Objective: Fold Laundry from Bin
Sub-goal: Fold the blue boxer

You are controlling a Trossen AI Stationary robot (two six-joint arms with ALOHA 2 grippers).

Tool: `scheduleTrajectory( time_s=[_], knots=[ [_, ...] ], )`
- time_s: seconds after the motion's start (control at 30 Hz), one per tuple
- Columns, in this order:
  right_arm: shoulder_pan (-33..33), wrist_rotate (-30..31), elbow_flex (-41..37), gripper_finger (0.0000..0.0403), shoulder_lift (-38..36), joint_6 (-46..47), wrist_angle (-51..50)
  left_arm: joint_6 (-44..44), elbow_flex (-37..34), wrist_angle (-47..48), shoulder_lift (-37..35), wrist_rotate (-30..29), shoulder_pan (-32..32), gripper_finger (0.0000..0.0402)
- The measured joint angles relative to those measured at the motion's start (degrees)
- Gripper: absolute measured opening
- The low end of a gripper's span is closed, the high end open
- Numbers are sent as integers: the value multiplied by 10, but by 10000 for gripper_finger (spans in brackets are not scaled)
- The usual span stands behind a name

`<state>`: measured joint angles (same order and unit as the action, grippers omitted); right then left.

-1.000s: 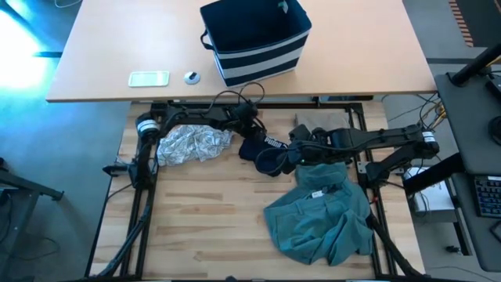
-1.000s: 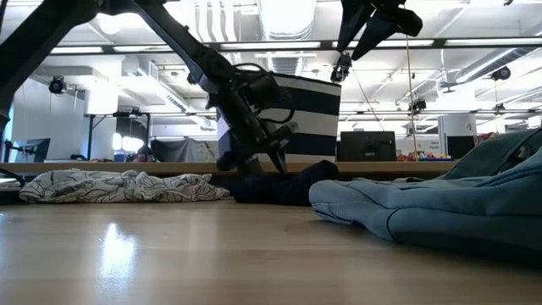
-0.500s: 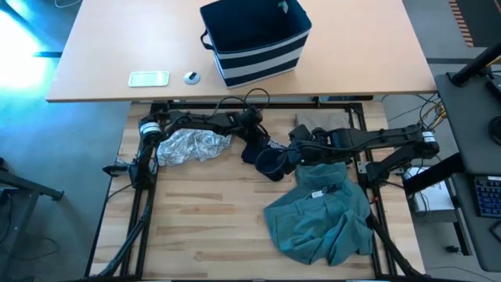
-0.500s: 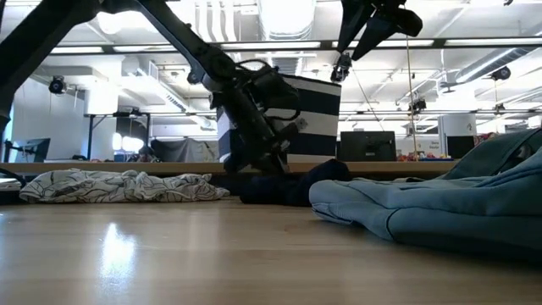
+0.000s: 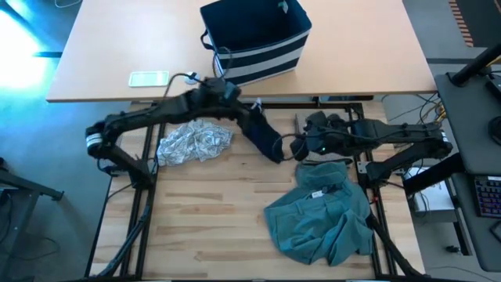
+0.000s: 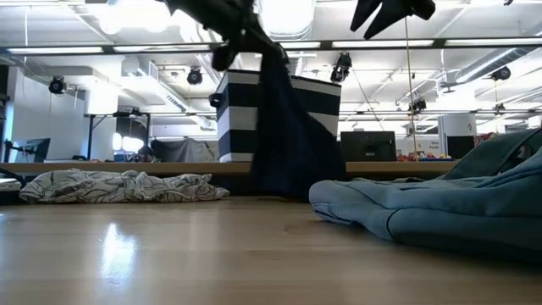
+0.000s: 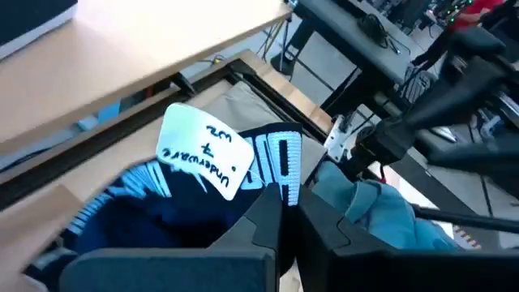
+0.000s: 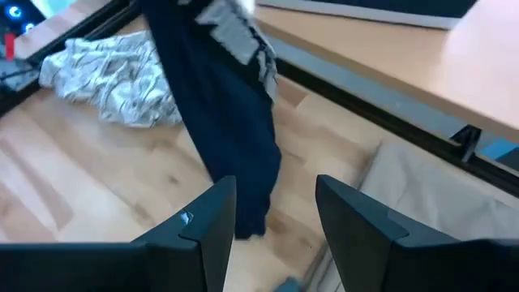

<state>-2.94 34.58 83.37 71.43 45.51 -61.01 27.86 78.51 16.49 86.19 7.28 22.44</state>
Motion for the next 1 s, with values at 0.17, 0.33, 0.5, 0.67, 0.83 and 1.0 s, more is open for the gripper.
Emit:
scheduleTrajectory(
  time_s=[0.17,0.33,0.5,0.67,0.83,1.0],
  knots=[
    [3,0,0,166,-5,-4,0,2,39,12,-51,115,-7,1],
    [7,0,0,166,0,-44,4,-30,177,4,-68,295,-5,0],
    [7,-5,0,166,10,-90,14,-109,305,81,-44,420,-14,0],
    [7,-53,-1,166,15,-146,42,-199,399,300,-4,411,-15,0],
    [6,-224,-25,166,28,-264,91,-259,482,479,42,353,-15,0],
    [6,-320,-104,167,57,-346,91,-285,526,596,88,345,-19,0]
  ],
)
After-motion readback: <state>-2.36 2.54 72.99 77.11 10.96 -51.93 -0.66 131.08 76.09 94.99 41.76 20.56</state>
